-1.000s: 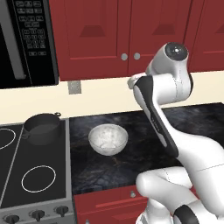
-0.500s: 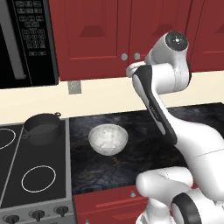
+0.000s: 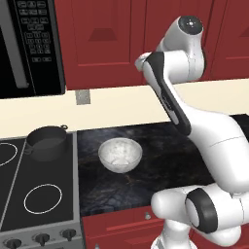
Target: Open the cabinet and move the ladle to the pot. Then close the cabinet.
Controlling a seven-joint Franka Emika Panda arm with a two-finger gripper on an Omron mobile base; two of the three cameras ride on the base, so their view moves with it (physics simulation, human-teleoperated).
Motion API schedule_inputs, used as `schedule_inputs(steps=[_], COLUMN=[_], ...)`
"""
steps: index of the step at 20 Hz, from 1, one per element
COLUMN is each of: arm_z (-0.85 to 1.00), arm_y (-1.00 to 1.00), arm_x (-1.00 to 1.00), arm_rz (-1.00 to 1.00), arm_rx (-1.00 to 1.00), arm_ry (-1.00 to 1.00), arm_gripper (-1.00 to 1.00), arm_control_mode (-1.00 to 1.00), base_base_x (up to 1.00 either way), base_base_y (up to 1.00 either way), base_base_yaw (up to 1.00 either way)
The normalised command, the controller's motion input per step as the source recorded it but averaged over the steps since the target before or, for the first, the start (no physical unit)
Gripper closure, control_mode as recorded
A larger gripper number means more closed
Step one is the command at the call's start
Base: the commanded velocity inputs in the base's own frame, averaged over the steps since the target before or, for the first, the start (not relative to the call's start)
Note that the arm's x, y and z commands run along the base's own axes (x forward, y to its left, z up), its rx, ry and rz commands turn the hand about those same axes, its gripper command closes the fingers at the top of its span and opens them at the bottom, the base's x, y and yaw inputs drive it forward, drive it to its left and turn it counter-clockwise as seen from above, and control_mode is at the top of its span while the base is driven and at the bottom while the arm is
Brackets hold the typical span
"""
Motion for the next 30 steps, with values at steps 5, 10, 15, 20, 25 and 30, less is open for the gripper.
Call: schedule_inputs(steps=[5, 10, 15, 20, 25, 30], arm_z=[0.03, 0.00, 0.00, 0.00, -0.12, -0.36], arm_y=[0.18, 0.16, 0.02, -0.01, 0.00, 0.00], arm_x=[0.39, 0.37, 0.52, 0.75, 0.69, 0.30], arm_rz=[0.00, 0.00, -0.04, -0.05, -0.06, -0.08], arm_rx=[0.00, 0.00, 0.00, 0.00, 0.00, -0.01], arm_ry=[0.00, 0.00, 0.00, 0.01, 0.04, 0.02], arm_gripper=[-1.00, -1.00, -1.00, -1.00, 1.00, 1.00], arm_control_mode=[-1.00, -1.00, -1.00, -1.00, -1.00, -1.00], base_base_x=[0.00, 0.00, 0.00, 0.00, 0.00, 0.00], base_base_y=[0.00, 0.00, 0.00, 0.00, 0.00, 0.00], base_base_yaw=[0.00, 0.00, 0.00, 0.00, 0.00, 0.00])
